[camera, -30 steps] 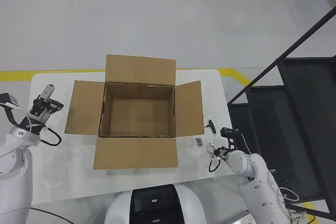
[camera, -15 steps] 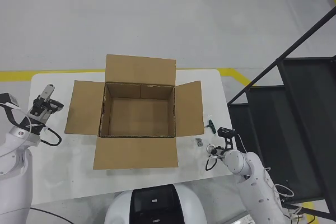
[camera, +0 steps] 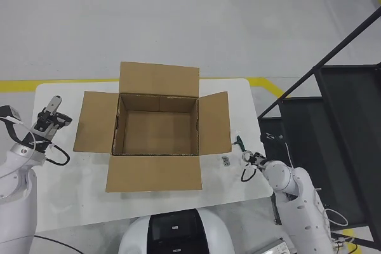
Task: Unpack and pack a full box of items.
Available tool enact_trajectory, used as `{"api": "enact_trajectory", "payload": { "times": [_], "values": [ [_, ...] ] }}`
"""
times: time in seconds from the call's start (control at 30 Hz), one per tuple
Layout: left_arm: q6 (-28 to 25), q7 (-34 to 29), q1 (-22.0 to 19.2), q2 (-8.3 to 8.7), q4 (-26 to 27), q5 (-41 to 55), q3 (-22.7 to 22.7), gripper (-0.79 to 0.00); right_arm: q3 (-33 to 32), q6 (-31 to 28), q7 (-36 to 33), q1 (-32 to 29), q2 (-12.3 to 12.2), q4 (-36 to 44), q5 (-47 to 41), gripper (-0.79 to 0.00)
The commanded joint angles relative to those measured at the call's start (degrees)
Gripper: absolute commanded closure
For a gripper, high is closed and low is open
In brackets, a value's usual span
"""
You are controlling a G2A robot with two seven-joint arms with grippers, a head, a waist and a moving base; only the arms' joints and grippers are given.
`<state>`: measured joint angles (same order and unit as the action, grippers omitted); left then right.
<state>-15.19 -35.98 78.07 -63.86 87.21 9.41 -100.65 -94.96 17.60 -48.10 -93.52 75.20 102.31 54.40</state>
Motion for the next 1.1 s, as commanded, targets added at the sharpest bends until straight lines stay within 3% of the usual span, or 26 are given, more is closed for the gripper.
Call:
{"api": "enact_trajectory", "payload": {
  "times": [0.0, 0.2, 0.37, 0.7, 0.97, 1.0, 1.03, 1.07],
  "values": [
    [0.0, 0.0, 0.0, 0.00, 0.0, 0.0, 0.0, -0.785, -1.7, 1.3, 2.7, -0.1, 0.1, 3.7, -3.3, 0.000],
    [0.0, 0.0, 0.0, 0.00, 0.0, 0.0, 0.0, -0.785, -1.5, -1.1, 14.8, 0.5, 1.0, 10.7, -13.6, 0.000],
    [0.0, 0.0, 0.0, 0.00, 0.0, 0.0, 0.0, -0.785, 1.9, -5.0, 20.1, 3.3, 1.2, 12.6, -14.9, 0.000],
    [0.0, 0.0, 0.0, 0.00, 0.0, 0.0, 0.0, -0.785, 15.9, -11.1, 17.2, 12.0, 1.7, 7.1, -13.6, 0.000],
    [0.0, 0.0, 0.0, 0.00, 0.0, 0.0, 0.0, -0.785, 28.0, -8.7, 15.9, 18.3, 3.1, -1.6, -12.0, 0.000],
    [0.0, 0.0, 0.0, 0.00, 0.0, 0.0, 0.0, -0.785, 29.1, -8.5, 15.7, 19.1, 3.3, -2.4, -11.9, -0.009],
    [0.0, 0.0, 0.0, 0.00, 0.0, 0.0, 0.0, -0.785, 30.0, -7.9, 15.6, 19.6, 3.5, -3.3, -12.9, -0.145],
    [0.0, 0.0, 0.0, 0.00, 0.0, 0.0, 0.0, -0.785, 30.7, -7.3, 15.3, 20.1, 3.7, -4.3, -13.7, -0.200]
  ]
}}
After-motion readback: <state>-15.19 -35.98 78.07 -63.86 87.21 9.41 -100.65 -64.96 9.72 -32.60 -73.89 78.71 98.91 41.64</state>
